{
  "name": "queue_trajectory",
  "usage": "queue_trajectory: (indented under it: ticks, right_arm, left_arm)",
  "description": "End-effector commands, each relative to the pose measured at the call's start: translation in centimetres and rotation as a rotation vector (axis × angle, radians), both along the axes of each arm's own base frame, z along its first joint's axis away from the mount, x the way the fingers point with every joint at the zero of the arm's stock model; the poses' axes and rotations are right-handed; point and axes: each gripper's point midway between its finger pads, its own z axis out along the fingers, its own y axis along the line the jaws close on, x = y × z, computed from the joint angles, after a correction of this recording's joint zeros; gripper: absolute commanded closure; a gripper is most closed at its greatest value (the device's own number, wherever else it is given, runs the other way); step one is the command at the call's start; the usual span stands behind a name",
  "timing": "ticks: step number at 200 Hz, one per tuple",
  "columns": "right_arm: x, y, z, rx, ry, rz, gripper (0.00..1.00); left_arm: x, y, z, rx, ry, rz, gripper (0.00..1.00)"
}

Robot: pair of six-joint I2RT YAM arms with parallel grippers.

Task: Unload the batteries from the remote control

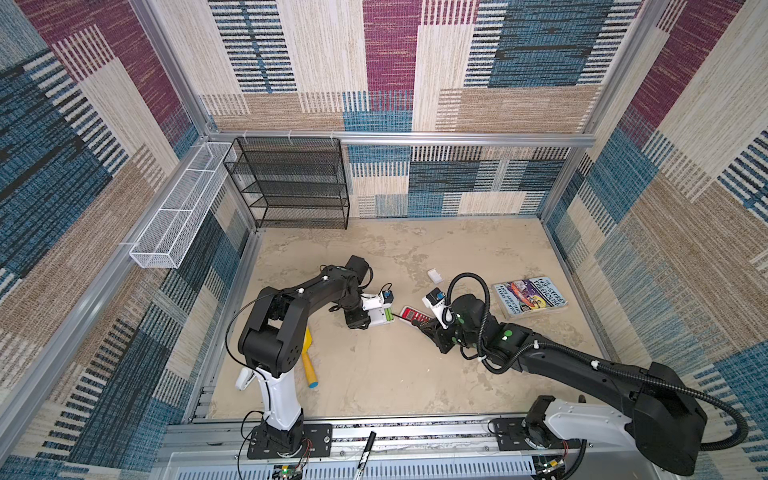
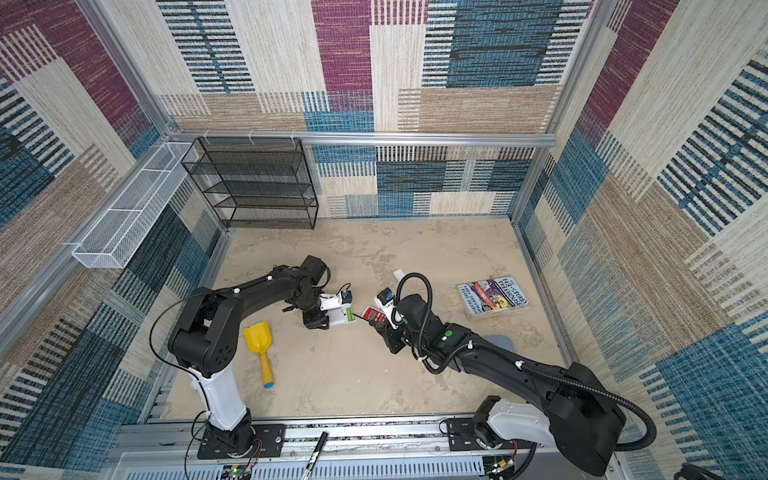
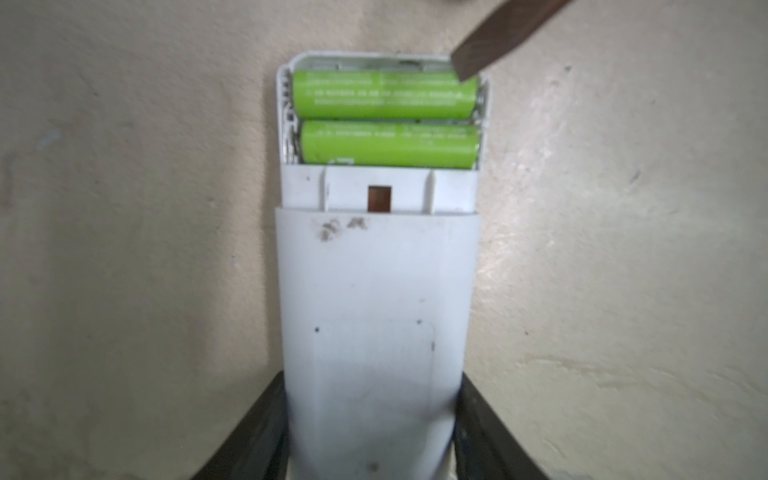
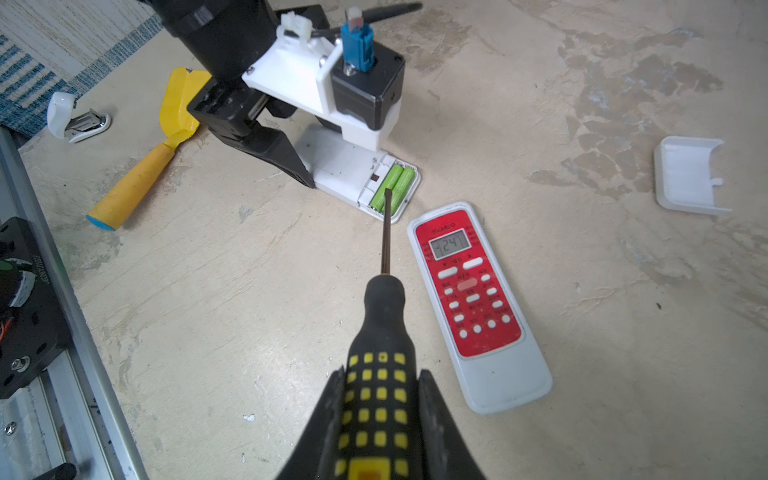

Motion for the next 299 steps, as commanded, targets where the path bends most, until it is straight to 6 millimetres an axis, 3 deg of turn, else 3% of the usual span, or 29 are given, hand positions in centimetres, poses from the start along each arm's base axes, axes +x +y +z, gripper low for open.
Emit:
queue_trajectory:
  ticks: [1, 125, 299]
  right_arm:
    - [0.3, 0.6, 0.5, 0.033, -0.004, -0.006, 1.0]
    - [-0.6, 1.4, 0.6, 0.039, 0.02, 0.034, 1.0]
    - [0.1, 0.3, -1.6, -0.02, 0.036, -0.043, 1.0]
  left_arm:
    - [-1.8, 1.0, -1.1, 0.043, 0.081, 0.029, 0.45]
    - [-1.7, 1.1, -1.1, 0.053, 0.079, 0.028, 0.45]
    - [-2.0, 0.9, -1.0, 0.044, 0.101, 0.025, 0.46]
